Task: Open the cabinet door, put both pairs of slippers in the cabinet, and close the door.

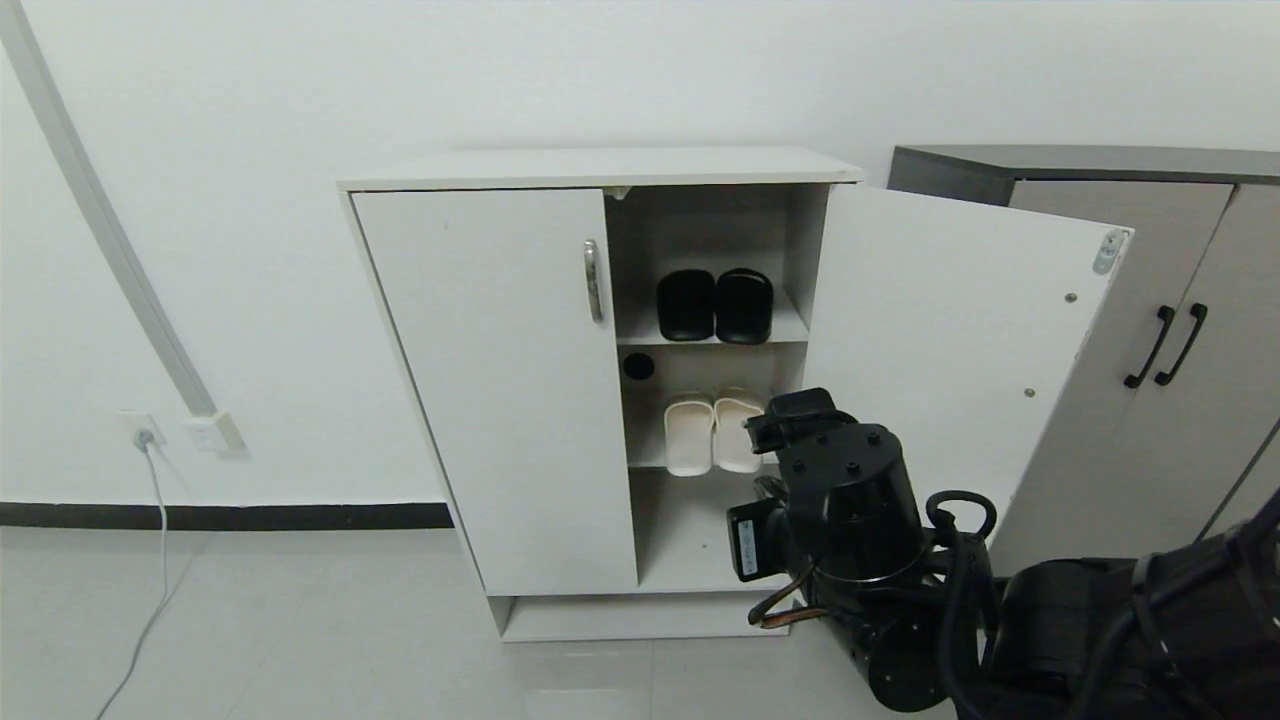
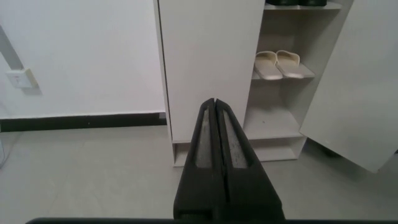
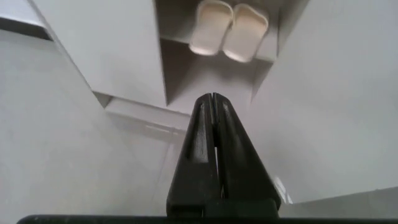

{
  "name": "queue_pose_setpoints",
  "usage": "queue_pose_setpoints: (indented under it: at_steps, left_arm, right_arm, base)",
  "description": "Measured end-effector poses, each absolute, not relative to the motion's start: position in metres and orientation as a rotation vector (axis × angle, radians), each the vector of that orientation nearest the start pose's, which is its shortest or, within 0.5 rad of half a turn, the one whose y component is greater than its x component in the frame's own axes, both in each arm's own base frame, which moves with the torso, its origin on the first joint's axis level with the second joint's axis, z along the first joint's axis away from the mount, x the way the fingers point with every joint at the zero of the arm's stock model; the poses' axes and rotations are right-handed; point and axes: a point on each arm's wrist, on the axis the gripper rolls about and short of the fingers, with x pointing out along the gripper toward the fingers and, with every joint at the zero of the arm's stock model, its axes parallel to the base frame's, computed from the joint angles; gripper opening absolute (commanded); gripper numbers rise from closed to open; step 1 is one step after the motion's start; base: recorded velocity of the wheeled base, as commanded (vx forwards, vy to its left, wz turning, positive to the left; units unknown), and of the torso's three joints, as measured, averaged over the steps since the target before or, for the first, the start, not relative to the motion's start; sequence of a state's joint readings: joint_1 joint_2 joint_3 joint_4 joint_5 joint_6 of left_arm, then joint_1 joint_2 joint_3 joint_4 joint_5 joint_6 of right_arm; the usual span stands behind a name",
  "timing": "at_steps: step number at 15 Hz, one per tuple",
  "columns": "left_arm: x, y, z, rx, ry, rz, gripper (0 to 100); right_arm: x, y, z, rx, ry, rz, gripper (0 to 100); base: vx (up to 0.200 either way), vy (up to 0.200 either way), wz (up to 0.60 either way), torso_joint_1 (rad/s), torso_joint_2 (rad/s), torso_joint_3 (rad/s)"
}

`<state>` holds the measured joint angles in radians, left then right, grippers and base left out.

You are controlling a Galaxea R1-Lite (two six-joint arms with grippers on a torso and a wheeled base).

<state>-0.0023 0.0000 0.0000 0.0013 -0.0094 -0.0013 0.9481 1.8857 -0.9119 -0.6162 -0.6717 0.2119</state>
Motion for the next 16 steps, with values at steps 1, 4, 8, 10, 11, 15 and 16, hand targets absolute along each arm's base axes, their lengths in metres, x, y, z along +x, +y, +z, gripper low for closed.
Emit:
queue_pose_setpoints:
  at_steps: [1, 4, 8, 10, 11, 15, 16]
  left_arm:
    - [-0.023, 0.0, 0.075, -0.001, 0.002, -0.011, 0]
    - [-0.023, 0.0, 0.075, -0.002, 0.002, -0.013, 0]
    - [-0.023, 0.0, 0.075, 0.0, 0.002, -0.012, 0]
    - [-0.023, 0.0, 0.075, 0.0, 0.002, -0.012, 0]
    - [-0.023, 0.0, 0.075, 0.0, 0.002, -0.011, 0]
    - [-0.023, 0.0, 0.075, 0.0, 0.002, -0.011, 0]
    - [-0.023, 0.0, 0.075, 0.0, 0.002, -0.011, 0]
  right_arm:
    - [0.212, 0.272, 0.149, -0.051, 0.274, 0.247, 0]
    - [0.212, 0.271, 0.146, -0.059, 0.28, 0.245, 0]
    - [0.211, 0.271, 0.145, -0.065, 0.285, 0.247, 0]
    - [0.212, 0.272, 0.141, -0.071, 0.292, 0.245, 0]
    - [0.213, 0.273, 0.139, -0.076, 0.296, 0.243, 0]
    - [0.216, 0.272, 0.136, -0.079, 0.299, 0.234, 0]
    - [0.217, 0.272, 0.136, -0.077, 0.296, 0.232, 0]
  base:
    - [0.0, 0.0, 0.0, 0.0, 0.0, 0.0]
    - [0.0, 0.0, 0.0, 0.0, 0.0, 0.0]
    - [0.0, 0.0, 0.0, 0.0, 0.0, 0.0]
    - [0.0, 0.0, 0.0, 0.0, 0.0, 0.0]
    - [0.0, 0.0, 0.0, 0.0, 0.0, 0.0]
    - [0.0, 0.0, 0.0, 0.018, -0.16, -0.16]
    - [0.0, 0.0, 0.0, 0.027, -0.38, -0.334]
